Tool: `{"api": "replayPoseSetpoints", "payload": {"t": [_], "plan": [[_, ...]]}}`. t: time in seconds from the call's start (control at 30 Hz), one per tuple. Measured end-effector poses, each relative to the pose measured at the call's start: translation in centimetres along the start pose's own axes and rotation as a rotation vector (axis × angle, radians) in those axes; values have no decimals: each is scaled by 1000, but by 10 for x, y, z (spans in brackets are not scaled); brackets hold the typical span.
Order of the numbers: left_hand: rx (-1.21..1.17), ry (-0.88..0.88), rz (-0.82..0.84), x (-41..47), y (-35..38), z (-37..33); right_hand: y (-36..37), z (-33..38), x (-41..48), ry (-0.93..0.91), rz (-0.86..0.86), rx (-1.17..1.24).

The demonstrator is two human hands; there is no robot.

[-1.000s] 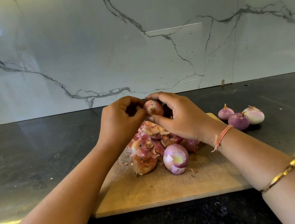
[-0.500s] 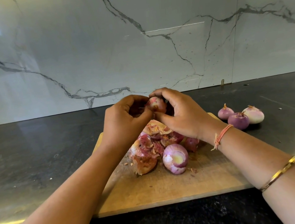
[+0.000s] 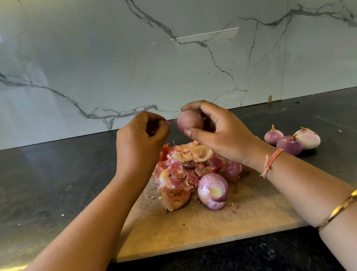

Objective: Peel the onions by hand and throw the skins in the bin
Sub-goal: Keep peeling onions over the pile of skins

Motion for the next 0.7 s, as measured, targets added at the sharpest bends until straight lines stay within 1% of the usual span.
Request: {"api": "replayPoseSetpoints", "payload": {"t": [0.1, 0.17, 0.23, 0.33, 0.47, 0.7], "plan": [[-20, -2, 22, 0, 1, -1, -3, -7, 2, 80, -16, 174], [-75, 46, 101, -2, 8, -9, -3, -9, 2, 112, -12, 272], [-112, 152, 185, -7, 15, -22, -4, -10, 2, 131, -15, 341], [-92, 318, 245, -12, 21, -35, -6, -17, 2, 187, -33, 431], [-28, 402, 231, -13, 21, -38, 3, -22, 1, 297, 1, 628], [66, 518, 194, -14, 20, -41, 5, -27, -2, 376, -4, 609]]}}
Point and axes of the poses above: each hand's wrist, its own x-axis towards the middle knuckle, its own y-axis out of the palm, z = x × y, the point moved 9 cm from there along x, towards the middle knuckle, and after that the axes turned 7 degrees about x, right-handed, at the moved point
